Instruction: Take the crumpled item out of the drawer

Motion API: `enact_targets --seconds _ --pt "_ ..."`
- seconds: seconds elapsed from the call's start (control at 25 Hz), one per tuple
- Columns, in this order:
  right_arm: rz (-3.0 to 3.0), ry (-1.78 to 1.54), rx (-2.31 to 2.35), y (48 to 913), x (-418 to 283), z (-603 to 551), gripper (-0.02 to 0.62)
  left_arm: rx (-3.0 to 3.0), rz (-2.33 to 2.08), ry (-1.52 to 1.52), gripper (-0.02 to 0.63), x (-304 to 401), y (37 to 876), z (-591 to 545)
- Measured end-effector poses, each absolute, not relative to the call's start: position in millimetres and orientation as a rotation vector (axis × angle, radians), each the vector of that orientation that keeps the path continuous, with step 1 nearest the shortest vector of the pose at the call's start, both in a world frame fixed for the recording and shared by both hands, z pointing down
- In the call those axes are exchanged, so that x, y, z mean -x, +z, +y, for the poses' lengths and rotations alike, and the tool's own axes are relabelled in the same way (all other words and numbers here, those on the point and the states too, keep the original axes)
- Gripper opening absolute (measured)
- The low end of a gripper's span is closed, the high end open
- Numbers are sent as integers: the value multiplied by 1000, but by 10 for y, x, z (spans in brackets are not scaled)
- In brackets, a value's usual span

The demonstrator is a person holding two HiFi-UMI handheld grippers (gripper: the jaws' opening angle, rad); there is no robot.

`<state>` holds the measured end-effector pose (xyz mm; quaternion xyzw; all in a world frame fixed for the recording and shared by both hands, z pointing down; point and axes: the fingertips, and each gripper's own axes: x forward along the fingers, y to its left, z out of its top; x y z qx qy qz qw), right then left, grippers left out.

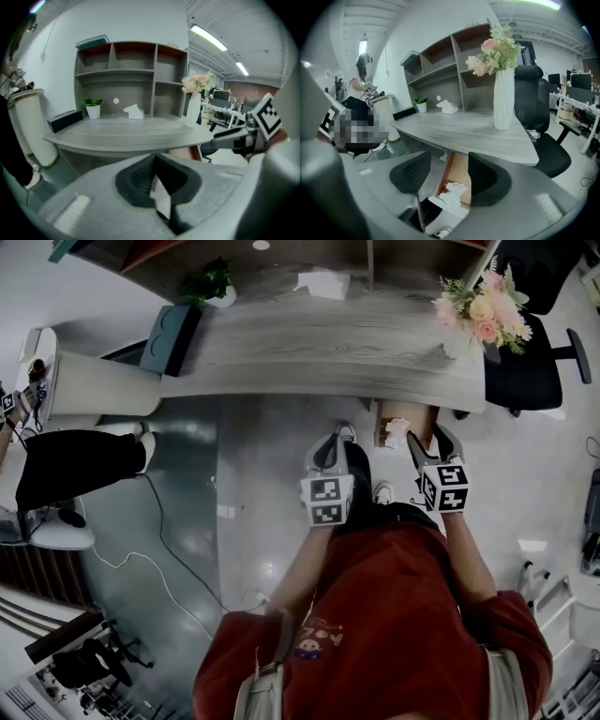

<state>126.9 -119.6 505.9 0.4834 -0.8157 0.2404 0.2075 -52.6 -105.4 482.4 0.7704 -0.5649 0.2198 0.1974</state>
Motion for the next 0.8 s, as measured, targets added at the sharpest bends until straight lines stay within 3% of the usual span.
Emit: enact_targets --seconds 0.8 --pt "-2071 808 -1159 6233 -1009 -1144 235 -2093 -1454 709 -3 684 5665 -1128"
